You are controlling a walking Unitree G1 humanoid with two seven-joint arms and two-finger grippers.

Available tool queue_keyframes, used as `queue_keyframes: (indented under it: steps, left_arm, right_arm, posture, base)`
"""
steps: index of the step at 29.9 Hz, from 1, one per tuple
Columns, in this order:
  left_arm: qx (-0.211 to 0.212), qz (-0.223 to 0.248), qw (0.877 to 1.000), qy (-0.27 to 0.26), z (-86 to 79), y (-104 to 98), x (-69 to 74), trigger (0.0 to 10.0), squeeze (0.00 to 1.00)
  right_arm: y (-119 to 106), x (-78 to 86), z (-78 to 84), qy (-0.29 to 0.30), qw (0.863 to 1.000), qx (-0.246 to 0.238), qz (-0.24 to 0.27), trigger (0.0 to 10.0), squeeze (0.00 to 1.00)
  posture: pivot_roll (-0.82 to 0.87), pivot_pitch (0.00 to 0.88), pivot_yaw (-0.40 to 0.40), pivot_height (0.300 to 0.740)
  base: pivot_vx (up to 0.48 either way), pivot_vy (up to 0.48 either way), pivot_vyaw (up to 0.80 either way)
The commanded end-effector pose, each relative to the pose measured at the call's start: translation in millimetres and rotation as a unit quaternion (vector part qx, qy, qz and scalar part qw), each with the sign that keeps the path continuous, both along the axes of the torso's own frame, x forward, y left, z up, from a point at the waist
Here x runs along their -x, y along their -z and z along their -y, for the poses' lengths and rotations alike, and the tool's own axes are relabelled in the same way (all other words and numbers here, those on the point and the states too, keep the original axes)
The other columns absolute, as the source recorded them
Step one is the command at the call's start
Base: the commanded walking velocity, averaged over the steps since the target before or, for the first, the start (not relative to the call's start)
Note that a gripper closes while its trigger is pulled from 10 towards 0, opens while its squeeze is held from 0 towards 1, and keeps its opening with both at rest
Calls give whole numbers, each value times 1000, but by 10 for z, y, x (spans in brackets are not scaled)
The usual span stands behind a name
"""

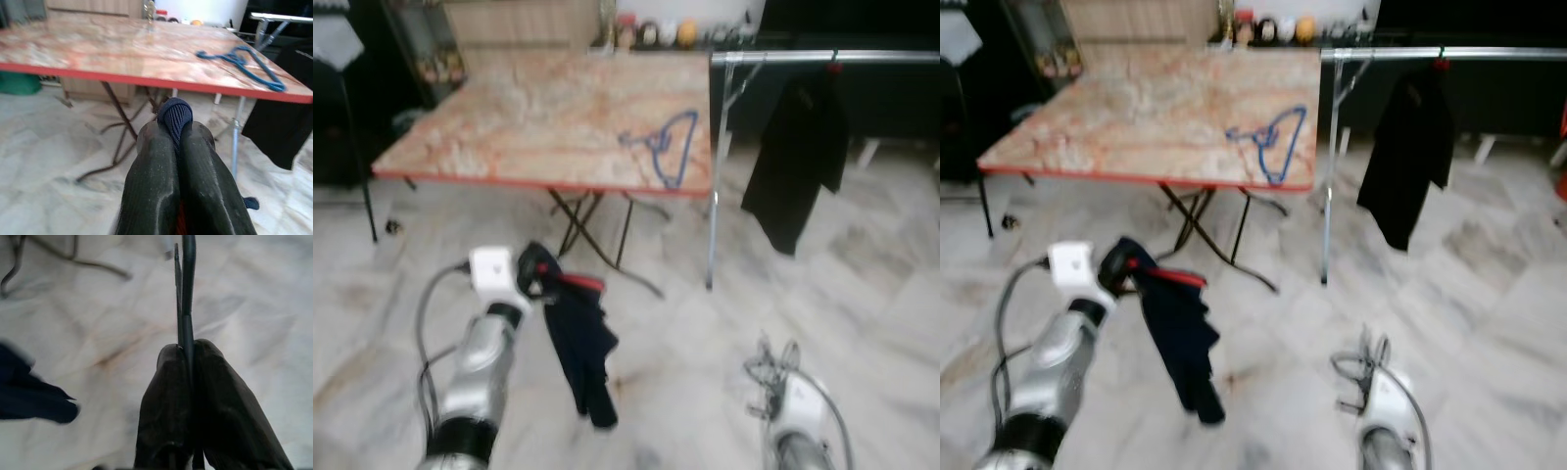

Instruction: Hang hanger

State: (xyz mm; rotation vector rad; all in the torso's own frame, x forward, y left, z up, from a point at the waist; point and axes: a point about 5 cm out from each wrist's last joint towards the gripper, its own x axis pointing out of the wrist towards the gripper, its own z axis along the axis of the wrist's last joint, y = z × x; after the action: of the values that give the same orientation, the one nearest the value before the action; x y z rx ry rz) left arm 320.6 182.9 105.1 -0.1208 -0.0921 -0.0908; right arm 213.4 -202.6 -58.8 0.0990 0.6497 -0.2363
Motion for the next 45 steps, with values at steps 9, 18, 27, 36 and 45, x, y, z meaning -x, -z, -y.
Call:
queue_keyframes:
  steps: [9,18,27,36,45]
  left_arm:
    - [6,18,1000,16,88,-85,-40,10000,0]
    - [7,21,1000,14,101,-96,-47,10000,0]
    - [18,39,999,24,169,-171,-44,10000,0]
    - [24,53,998,32,249,-243,-39,10000,0]
    - [19,107,994,30,257,-563,-112,10000,0]
  right_arm:
    - [6,36,117,22,1000,7,-9,10000,0]
    - [-17,9,146,32,999,10,-4,10000,0]
    - [-45,-38,122,22,1000,14,5,10000,0]
    - [-46,-38,118,19,1000,14,7,10000,0]
    - [-94,-124,91,16,1000,15,17,10000,0]
  posture:
    - [47,0,68,740]
    - [49,0,60,740]
    - [51,0,52,740]
    - [49,0,50,740]
    - [51,0,51,740]
  base:
    - [0,480,0]
    - [0,475,-466]
    - [0,49,0]
    - [0,0,0]
    - [203,0,0]
